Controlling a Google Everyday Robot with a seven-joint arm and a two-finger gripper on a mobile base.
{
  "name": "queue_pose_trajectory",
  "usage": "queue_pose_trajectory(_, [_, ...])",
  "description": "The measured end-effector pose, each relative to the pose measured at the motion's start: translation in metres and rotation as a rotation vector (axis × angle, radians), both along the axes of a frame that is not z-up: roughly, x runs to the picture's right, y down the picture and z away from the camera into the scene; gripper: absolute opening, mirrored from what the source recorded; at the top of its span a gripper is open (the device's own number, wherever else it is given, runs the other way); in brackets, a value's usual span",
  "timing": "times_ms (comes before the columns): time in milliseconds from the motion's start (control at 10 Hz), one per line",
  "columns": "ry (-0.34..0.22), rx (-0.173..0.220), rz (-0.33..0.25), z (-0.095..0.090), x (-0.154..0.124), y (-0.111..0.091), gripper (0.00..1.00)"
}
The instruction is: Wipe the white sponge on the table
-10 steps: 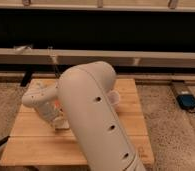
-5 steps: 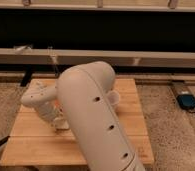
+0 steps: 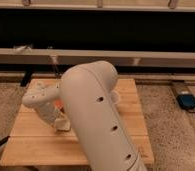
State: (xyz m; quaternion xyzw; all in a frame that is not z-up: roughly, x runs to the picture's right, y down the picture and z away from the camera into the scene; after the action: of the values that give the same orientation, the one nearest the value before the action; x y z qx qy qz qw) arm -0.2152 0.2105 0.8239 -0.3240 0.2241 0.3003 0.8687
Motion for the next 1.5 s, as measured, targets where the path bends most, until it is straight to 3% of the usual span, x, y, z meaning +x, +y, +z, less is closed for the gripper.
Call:
queue_pose_trajectory(400, [0.022, -0.013, 0.036, -0.009, 0.024, 0.012, 0.00])
queue_pose_trajectory(800, [0.013, -0.022, 0.041, -0.017, 0.028, 0.025, 0.00])
queue_pose_trajectory(1500, [-0.099, -0.041, -0.034, -0.046, -0.011, 0.049, 0.00])
